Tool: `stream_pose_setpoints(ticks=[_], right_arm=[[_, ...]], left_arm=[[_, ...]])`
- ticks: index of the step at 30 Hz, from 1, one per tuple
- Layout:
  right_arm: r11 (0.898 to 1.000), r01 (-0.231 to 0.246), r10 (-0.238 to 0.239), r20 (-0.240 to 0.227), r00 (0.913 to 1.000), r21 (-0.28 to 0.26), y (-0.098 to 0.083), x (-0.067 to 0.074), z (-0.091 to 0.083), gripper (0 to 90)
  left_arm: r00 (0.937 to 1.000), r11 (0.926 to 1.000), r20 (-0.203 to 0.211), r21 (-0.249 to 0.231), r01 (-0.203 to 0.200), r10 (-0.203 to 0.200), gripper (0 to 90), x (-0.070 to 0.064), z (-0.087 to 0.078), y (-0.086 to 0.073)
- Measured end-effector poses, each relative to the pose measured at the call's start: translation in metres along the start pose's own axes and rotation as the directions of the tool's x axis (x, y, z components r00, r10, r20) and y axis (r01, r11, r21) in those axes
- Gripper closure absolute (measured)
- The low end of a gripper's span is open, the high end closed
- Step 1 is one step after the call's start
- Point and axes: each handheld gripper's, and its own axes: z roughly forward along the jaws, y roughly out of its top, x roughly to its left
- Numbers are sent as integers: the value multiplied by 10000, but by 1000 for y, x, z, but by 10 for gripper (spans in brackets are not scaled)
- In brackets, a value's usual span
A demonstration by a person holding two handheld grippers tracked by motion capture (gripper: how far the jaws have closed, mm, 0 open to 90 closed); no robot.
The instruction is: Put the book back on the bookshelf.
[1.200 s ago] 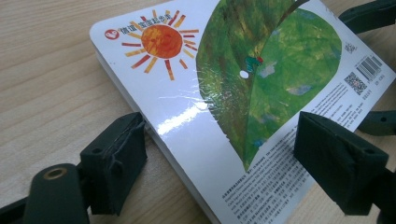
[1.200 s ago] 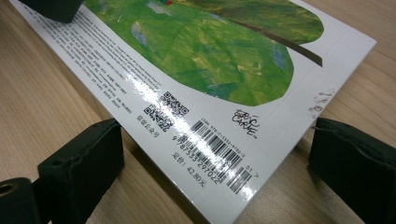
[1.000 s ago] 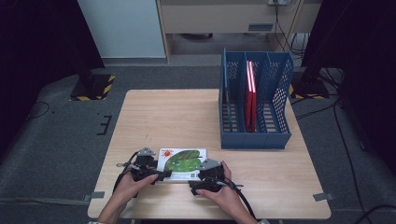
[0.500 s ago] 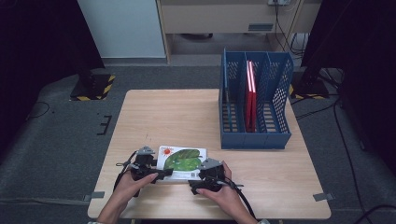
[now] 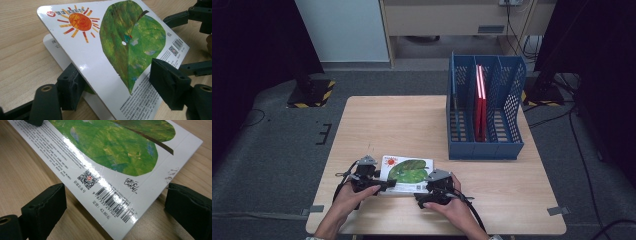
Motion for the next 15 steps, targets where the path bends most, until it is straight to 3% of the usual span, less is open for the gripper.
stream_pose_setpoints(ticks=[5,11,15], right_arm=[[9992,-402,399,-432,9983,-71,0,-4,-2,41],[9989,-405,392,-578,9976,-215,0,-7,-1,37],[9970,-720,698,-696,9951,-293,2,-14,0,27]], left_arm=[[9999,9999,29,65,-137,137,318,2,-1,0],[9998,9995,-20,246,-201,202,329,2,0,-1],[9997,9992,71,313,-238,236,340,1,2,-1]])
